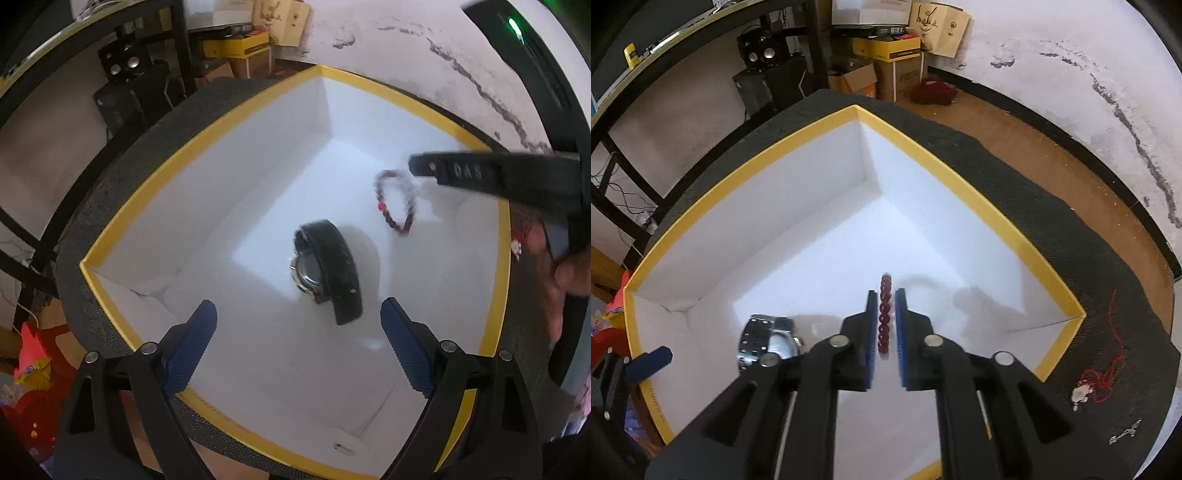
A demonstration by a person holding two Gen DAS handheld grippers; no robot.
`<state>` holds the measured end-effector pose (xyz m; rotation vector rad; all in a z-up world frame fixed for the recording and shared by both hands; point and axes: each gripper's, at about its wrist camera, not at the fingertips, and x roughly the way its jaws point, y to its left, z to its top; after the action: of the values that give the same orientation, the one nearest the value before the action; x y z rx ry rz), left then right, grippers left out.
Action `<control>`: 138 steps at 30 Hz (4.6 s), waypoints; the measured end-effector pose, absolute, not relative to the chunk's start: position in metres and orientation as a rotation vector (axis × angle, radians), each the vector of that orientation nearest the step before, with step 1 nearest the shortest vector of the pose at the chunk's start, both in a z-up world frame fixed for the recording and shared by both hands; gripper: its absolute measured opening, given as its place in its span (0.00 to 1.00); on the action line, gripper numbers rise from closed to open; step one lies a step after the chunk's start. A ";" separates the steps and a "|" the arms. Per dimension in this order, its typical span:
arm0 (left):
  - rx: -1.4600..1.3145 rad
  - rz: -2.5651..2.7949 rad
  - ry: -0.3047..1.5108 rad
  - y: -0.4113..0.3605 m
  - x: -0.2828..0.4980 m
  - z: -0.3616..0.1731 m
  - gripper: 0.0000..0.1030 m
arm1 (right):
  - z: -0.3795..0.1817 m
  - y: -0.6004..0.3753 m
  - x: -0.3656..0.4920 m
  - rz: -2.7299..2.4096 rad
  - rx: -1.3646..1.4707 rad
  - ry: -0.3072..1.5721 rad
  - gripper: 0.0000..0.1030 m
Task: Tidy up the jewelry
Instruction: 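Lower the bracelet into the box and open the right gripper, then move the left gripper to the silver pendant on red cord and grasp it, then lower the right gripper onto a small silver ring and close on it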
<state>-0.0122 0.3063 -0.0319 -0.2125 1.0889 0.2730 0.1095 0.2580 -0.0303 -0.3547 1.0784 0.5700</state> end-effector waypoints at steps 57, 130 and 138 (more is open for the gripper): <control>0.072 -0.051 1.072 0.014 0.159 -0.115 0.94 | -0.020 -0.221 0.036 0.036 0.165 0.907 0.94; -0.051 -0.160 0.901 0.040 0.075 0.007 0.30 | -0.118 -0.118 0.075 0.413 -0.228 1.027 0.45; -0.056 -0.162 0.904 0.041 0.075 0.006 0.30 | -0.115 -0.114 0.072 0.441 -0.237 1.017 0.21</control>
<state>0.0750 0.0408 0.0062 -0.0559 0.9038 -0.1618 0.0722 -0.1141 -0.1148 -0.2373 1.0170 0.4405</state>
